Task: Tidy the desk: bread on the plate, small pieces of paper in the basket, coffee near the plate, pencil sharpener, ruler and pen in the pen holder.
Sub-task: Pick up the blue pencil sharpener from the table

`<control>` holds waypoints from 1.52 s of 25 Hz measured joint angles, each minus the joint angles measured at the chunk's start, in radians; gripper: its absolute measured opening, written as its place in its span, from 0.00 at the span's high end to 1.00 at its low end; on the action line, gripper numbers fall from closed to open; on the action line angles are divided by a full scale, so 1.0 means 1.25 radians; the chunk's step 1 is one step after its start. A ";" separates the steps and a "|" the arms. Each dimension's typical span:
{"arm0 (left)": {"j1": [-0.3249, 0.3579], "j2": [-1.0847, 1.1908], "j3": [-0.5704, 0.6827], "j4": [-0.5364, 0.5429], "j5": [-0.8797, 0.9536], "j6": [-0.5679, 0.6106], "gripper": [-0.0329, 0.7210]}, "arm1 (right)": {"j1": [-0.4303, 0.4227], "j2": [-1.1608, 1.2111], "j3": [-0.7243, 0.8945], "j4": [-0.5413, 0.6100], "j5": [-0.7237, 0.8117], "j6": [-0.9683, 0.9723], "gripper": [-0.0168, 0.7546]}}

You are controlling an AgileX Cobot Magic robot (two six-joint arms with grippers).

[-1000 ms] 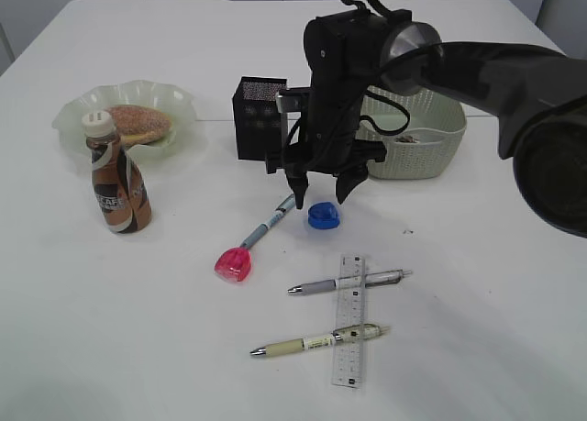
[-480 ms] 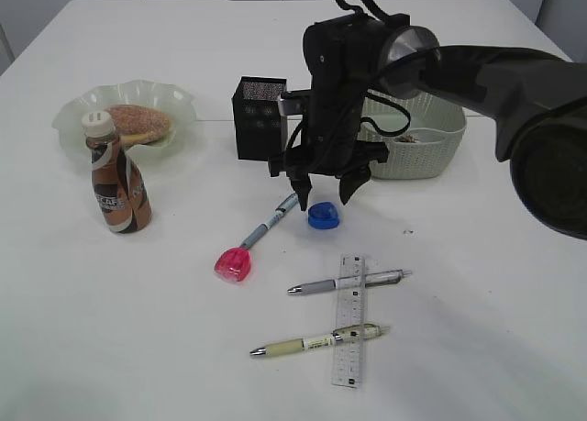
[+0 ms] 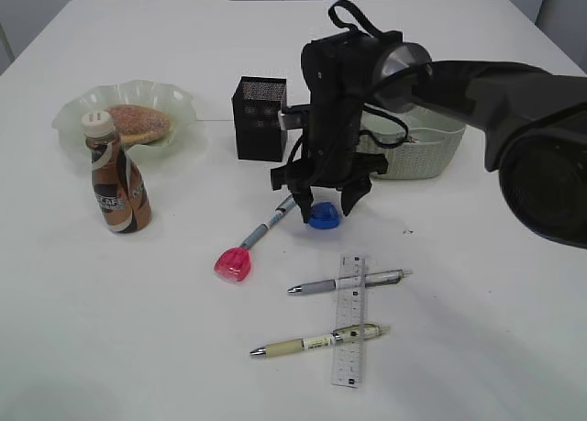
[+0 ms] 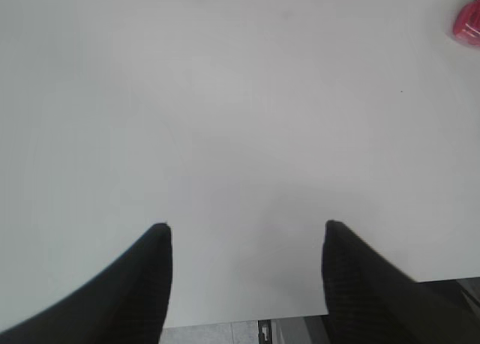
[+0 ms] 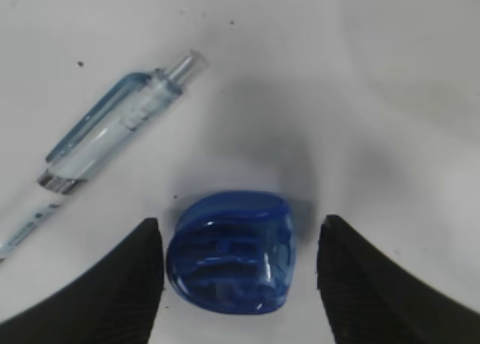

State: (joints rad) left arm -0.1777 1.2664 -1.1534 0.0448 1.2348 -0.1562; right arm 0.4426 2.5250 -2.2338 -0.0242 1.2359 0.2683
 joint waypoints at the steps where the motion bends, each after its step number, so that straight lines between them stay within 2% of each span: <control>1: 0.000 0.000 0.000 0.000 0.000 0.000 0.35 | 0.000 0.003 0.000 0.000 0.000 0.000 0.36; 24: 0.000 0.000 0.000 0.000 0.000 0.000 0.35 | 0.000 0.010 0.000 0.001 -0.001 0.000 0.36; 26: 0.000 0.000 0.000 0.000 0.000 0.000 0.35 | 0.000 0.010 0.000 0.001 -0.001 0.000 0.39; 30: 0.000 0.000 0.000 0.000 0.000 0.000 0.35 | 0.000 0.010 0.000 0.001 -0.001 0.000 0.50; 38: 0.000 0.000 0.000 0.000 0.000 0.000 0.35 | 0.000 0.010 0.000 0.003 -0.003 0.000 0.55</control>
State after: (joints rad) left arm -0.1777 1.2664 -1.1534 0.0448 1.2348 -0.1562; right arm 0.4426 2.5377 -2.2338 -0.0204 1.2321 0.2683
